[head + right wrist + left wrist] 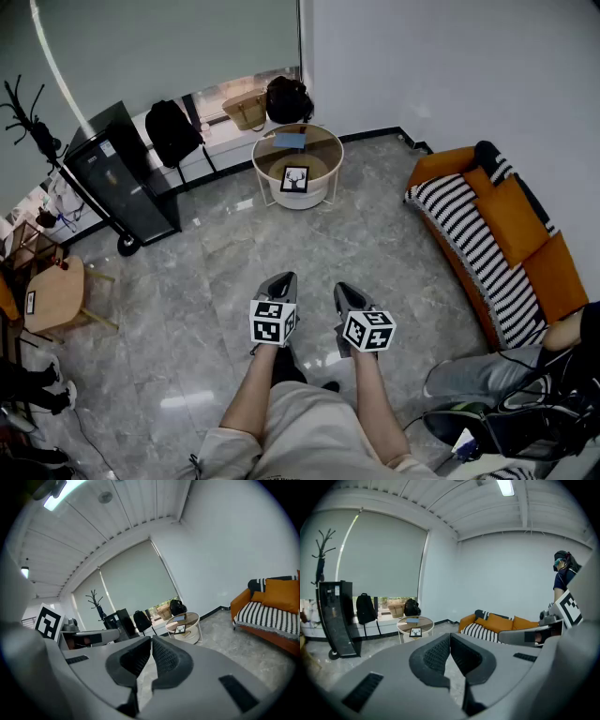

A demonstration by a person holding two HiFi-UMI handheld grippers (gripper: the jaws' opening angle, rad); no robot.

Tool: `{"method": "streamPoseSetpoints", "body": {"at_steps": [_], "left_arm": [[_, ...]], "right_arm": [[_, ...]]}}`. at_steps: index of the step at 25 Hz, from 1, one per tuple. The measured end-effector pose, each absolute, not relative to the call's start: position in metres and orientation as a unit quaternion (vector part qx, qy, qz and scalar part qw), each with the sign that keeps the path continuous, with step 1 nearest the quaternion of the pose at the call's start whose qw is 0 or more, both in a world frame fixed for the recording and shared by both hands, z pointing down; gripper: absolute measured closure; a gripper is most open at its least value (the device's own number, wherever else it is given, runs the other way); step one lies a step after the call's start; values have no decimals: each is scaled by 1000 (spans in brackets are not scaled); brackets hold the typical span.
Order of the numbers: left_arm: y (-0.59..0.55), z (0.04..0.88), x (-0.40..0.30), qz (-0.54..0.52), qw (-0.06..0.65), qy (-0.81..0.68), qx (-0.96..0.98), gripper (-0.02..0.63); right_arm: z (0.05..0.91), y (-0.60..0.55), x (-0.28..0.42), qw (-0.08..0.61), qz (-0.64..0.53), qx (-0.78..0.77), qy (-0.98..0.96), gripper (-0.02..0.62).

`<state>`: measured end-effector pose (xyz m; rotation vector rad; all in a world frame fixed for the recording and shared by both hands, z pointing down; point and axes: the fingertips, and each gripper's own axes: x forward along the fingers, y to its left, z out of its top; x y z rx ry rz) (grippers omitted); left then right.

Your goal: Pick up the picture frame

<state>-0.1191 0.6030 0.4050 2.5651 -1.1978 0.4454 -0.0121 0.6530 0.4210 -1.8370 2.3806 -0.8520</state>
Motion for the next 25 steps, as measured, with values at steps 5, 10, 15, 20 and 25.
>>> {"method": "streamPoseSetpoints", "body": {"at_steps": [5, 10, 15, 20, 25], "left_arm": [[596, 408, -134, 154, 144, -420, 883, 586], [598, 414, -138, 158, 151, -418, 882, 586], [599, 414, -131, 158, 153, -410, 885, 586], [600, 416, -121, 162, 155, -402, 888, 586], [601, 423, -120, 169, 159, -401, 886, 586]], "right_arm": [[421, 646, -23, 10, -274, -583, 765, 554], [422, 647, -29, 10, -276, -579, 767, 554], [422, 649, -25, 11, -279, -583, 763, 554], [423, 651, -16, 13, -287, -585, 759, 554], [425, 647, -7, 53, -314, -583, 747, 553]]}}
